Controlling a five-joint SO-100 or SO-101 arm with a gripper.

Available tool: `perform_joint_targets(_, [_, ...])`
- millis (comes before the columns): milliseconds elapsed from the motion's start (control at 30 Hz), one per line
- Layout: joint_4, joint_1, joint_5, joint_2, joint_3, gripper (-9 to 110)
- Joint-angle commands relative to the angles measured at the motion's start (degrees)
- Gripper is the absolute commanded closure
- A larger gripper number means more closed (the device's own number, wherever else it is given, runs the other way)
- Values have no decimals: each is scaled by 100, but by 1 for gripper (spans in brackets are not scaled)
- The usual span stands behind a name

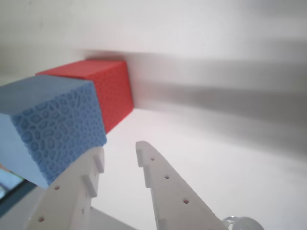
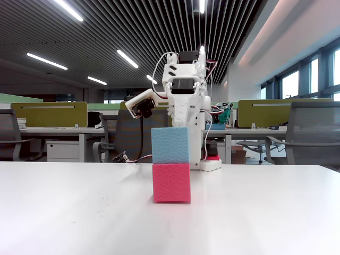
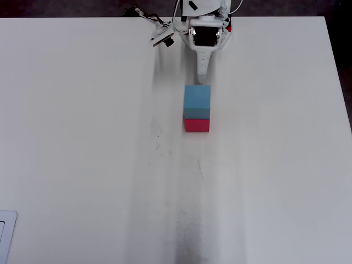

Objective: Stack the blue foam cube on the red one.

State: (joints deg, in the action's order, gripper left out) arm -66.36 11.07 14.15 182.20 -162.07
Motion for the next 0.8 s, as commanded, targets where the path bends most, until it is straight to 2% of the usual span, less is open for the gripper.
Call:
perform_joint_targets(0, [18, 70, 18, 26, 18, 96])
perform_joint_targets(767, [35, 132, 26, 26, 9, 96])
